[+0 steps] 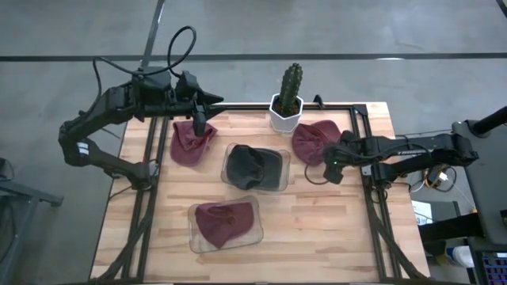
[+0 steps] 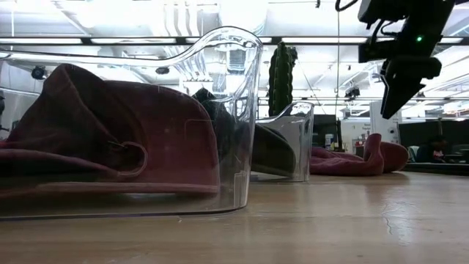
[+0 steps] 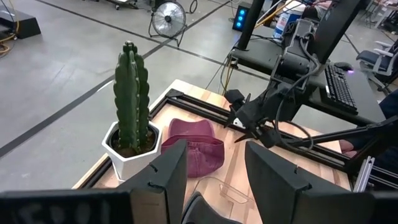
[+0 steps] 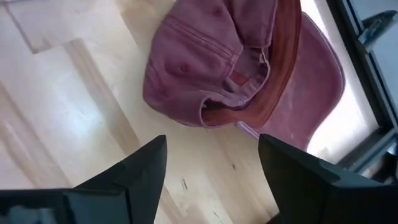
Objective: Pick & Place hat
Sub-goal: Put the red cap into the bottom transparent bin
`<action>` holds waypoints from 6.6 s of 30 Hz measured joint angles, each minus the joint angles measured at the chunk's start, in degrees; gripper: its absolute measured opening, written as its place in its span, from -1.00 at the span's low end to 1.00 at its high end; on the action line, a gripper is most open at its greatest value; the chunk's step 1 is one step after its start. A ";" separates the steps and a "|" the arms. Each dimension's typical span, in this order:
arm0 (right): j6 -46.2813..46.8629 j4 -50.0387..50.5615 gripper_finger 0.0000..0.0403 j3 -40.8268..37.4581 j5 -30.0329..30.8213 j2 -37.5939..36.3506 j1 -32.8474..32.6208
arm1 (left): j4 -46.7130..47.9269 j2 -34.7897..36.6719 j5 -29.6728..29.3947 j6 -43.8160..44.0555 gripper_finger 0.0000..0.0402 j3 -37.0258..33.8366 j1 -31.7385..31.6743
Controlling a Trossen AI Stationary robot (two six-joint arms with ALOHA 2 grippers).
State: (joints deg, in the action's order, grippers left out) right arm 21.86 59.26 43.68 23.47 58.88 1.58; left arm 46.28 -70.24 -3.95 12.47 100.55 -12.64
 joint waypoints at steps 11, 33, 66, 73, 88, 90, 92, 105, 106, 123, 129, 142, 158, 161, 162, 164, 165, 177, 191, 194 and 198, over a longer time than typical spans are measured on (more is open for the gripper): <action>0.84 0.45 0.18 0.00 1.39 10.67 3.22 | 0.02 0.02 0.01 0.16 -0.24 -0.42 0.00; 0.74 0.66 -0.07 0.13 2.18 27.58 7.99 | -0.13 0.02 0.04 1.06 -0.24 -0.52 0.00; -17.93 0.41 -0.10 2.09 -1.26 11.58 5.74 | -0.17 -0.04 0.36 1.20 -0.24 -0.52 0.07; -23.65 -4.60 0.32 0.76 0.56 13.85 5.80 | -0.17 -0.04 1.62 1.18 -0.24 -0.52 0.07; -34.52 -9.50 0.28 -0.58 11.96 27.44 10.14 | -1.45 -0.04 1.64 1.14 -0.24 -0.52 0.07; -34.51 -9.51 0.18 -0.14 12.49 29.04 11.22 | -1.46 -0.04 1.68 1.17 -0.24 -0.52 0.07; -34.14 -9.53 0.03 0.15 11.61 30.47 12.23 | -1.46 -0.04 1.70 1.44 -0.24 -0.52 0.07; -22.80 2.33 -0.94 6.20 -3.39 28.56 12.51 | -1.46 -0.04 1.77 2.23 -0.24 -0.52 0.07; -21.81 3.62 -0.94 6.98 -5.49 27.47 12.33 | -1.48 -0.04 1.77 2.19 -0.24 -0.52 0.07; 1.43 11.85 -0.95 21.90 -14.52 8.44 4.70 | -1.75 -0.07 1.75 1.38 -0.24 -0.52 0.02; 5.33 11.28 -0.95 26.27 -13.61 7.19 1.70 | -1.75 -0.07 1.75 1.38 -0.24 -0.52 0.02; 9.69 6.82 -0.95 37.04 -5.39 14.48 -12.72 | -2.20 0.15 1.75 10.24 -0.24 -0.50 0.02; 8.74 1.57 -0.95 61.33 3.32 39.38 -27.35 | -2.42 0.15 1.75 18.57 -0.24 -0.46 0.02; 7.30 1.44 -0.95 69.02 3.73 45.83 -28.24 | -2.43 0.02 1.76 18.68 -0.24 -0.46 0.02; 6.98 1.46 -0.95 71.72 3.73 48.16 -28.33 | -2.40 -0.02 1.75 18.69 -0.24 -0.48 0.02; 6.89 1.62 -0.95 76.71 3.72 52.74 -28.40 | -2.40 -0.02 1.75 19.16 -0.24 -0.48 0.02; 6.94 1.78 -0.95 79.24 3.72 55.10 -28.36 | -2.40 -0.02 1.75 19.38 -0.24 -0.48 0.02; 13.03 4.55 -0.95 88.15 2.70 68.45 -28.94 | 3.59 0.37 1.85 19.12 -0.24 -0.50 0.04; 6.94 5.43 -0.90 87.95 -1.27 75.70 -29.16 | 3.93 0.52 3.02 19.08 -0.24 -0.50 0.07; 6.21 4.79 -0.79 88.00 -3.77 77.05 -29.11 | 3.96 0.52 3.02 19.08 -0.24 -0.50 0.07; 4.52 0.33 -0.53 88.00 -6.52 77.85 -29.06 | 3.96 0.52 3.10 19.08 -0.24 -0.50 0.07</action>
State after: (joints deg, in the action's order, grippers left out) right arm 26.38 59.59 131.68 16.95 136.73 -27.49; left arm 50.24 -69.71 -0.84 31.55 100.05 -12.58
